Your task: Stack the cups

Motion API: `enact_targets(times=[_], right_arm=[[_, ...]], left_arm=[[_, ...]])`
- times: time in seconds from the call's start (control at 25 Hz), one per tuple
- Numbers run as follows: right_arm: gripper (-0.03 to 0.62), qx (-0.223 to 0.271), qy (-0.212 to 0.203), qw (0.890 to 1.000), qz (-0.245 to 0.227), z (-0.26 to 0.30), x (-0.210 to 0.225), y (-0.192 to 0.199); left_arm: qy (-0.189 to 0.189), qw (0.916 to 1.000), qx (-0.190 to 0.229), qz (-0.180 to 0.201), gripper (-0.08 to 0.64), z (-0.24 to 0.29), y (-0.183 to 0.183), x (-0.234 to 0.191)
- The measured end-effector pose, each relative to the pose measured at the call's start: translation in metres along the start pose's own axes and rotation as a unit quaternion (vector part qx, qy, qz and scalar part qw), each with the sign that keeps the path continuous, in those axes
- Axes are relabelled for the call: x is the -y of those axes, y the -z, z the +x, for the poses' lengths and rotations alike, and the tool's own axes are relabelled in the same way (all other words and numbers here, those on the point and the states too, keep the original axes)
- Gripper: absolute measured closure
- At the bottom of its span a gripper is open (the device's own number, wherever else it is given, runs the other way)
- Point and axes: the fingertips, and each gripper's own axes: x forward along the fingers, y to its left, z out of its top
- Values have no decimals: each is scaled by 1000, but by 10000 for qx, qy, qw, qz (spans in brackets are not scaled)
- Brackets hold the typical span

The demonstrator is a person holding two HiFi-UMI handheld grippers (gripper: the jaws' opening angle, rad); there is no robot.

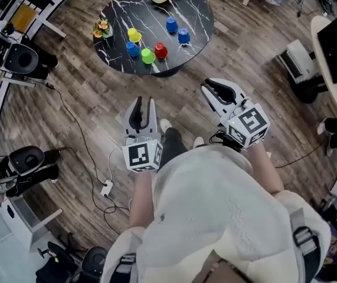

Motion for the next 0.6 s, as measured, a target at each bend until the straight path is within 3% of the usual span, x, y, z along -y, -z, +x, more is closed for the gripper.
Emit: enact_targets(times=[0.2,0.6], right_arm=[[473,-64,56,10000,-3,51,5,-11],[456,-108,494,9987,-64,173,27,-25]], left_arm=[[316,9995,-1,85,393,37,-6,-39],[808,9963,-27,280,383,120,-9,-135]])
